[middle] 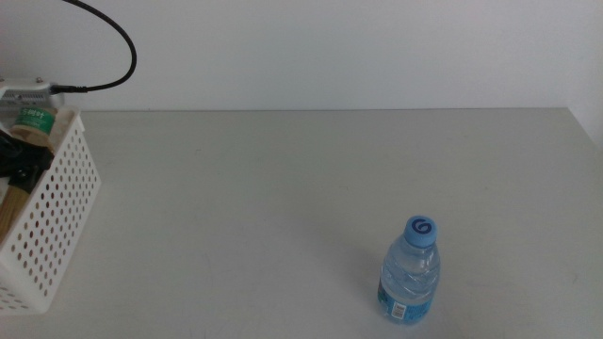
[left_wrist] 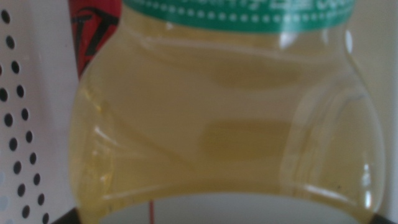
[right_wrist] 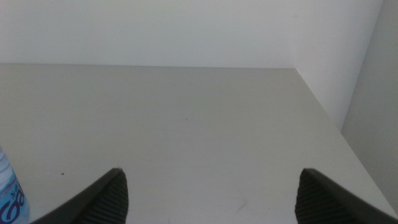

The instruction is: Use arms to grab the bottles and put them into the dustbin to the left of the table.

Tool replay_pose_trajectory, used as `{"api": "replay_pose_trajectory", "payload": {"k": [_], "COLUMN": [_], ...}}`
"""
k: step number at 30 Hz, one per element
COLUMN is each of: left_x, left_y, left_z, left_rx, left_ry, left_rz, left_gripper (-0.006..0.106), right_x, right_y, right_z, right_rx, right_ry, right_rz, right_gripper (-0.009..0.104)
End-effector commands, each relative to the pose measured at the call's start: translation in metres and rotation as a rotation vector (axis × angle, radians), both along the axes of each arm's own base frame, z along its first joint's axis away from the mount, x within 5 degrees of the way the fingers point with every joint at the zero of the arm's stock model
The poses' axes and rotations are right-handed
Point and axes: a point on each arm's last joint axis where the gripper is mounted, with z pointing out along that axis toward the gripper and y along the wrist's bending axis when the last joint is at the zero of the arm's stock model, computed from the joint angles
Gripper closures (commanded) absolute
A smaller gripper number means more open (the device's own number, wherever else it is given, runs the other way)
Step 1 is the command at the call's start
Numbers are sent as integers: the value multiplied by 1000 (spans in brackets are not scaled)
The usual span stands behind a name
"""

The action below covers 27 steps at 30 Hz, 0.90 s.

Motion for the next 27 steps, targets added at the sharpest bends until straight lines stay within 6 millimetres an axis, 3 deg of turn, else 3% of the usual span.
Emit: {"api": "replay_pose_trajectory", "payload": {"k": [1, 5, 13, 18, 22, 27], "left_x": [1, 2, -4, -12, -25, -49], "left_y": [-3, -3, -8, -14, -31, -74], "left_z": [31, 31, 41, 68, 98, 136], "left_rx": [1, -6, -48, -87, -90, -65], "left_ry": [-132, -134, -136, -217, -323, -456], "left_rz": [-8, -9, 28, 68, 7, -157], "left_gripper": [32, 7, 7, 7, 7, 7], "right_x": [-1, -1, -1, -1, -1, -1], "right_y": [0, 0, 0, 0, 0, 0], "right_z": [11, 11, 11, 11, 11, 11], "right_rx": [-15, -15, -15, -15, -15, -15], "right_ry": [-105, -105, -105, -105, -105, -105], "right_rz": [-4, -4, -4, -4, -4, -4], "right_gripper": [24, 24, 24, 24, 24, 24]}}
